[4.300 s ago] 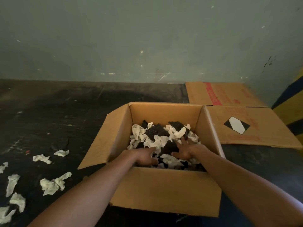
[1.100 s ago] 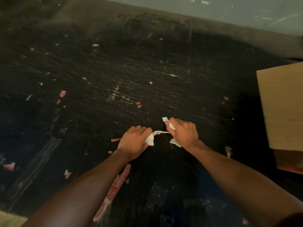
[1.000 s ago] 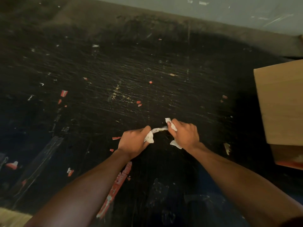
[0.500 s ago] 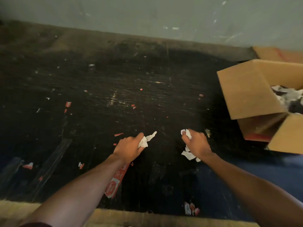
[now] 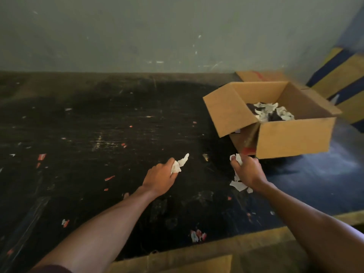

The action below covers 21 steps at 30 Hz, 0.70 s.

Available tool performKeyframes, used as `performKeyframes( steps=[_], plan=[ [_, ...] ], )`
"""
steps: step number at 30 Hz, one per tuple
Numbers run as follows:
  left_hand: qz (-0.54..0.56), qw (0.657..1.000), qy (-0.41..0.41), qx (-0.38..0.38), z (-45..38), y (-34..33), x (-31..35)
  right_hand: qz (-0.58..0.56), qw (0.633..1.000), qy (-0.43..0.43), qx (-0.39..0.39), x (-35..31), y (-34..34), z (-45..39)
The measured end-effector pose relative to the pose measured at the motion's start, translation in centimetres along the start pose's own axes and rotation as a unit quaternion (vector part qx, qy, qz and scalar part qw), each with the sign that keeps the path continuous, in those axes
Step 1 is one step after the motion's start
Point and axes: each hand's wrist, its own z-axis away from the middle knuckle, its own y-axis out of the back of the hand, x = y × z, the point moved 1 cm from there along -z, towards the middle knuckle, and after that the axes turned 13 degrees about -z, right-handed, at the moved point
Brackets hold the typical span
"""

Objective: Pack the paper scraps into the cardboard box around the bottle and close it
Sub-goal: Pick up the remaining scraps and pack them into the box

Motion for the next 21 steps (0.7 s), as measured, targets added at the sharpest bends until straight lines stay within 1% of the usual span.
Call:
performKeyframes(
  steps=[4,9,11,13,16,21],
  plan=[
    [0.023,1.0,-0.008,0.018,2.2,1.5,0.8,-0.007,1.0,0.024,0.017,-1.4,1.3,2.8],
    [0.08,0.995,-0.016,0.054,4.8,3.0,2.5,-0.012,0.996,0.044,0.077,-2.2,3.2,7.3],
    [0.101,0.993,-0.02,0.06,5.8,3.4,3.2,-0.02,0.995,0.037,0.085,-2.1,3.8,9.3],
    [0.097,0.993,-0.029,0.068,6.3,4.2,4.1,-0.024,0.995,0.03,0.092,-2.2,4.6,11.0],
    [0.096,0.99,-0.047,0.087,6.7,5.3,6.2,-0.031,0.99,0.027,0.139,-2.3,6.3,13.2],
    [0.101,0.988,-0.079,0.081,8.2,5.1,9.3,-0.036,0.984,0.007,0.177,-0.8,8.5,17.9]
  ],
)
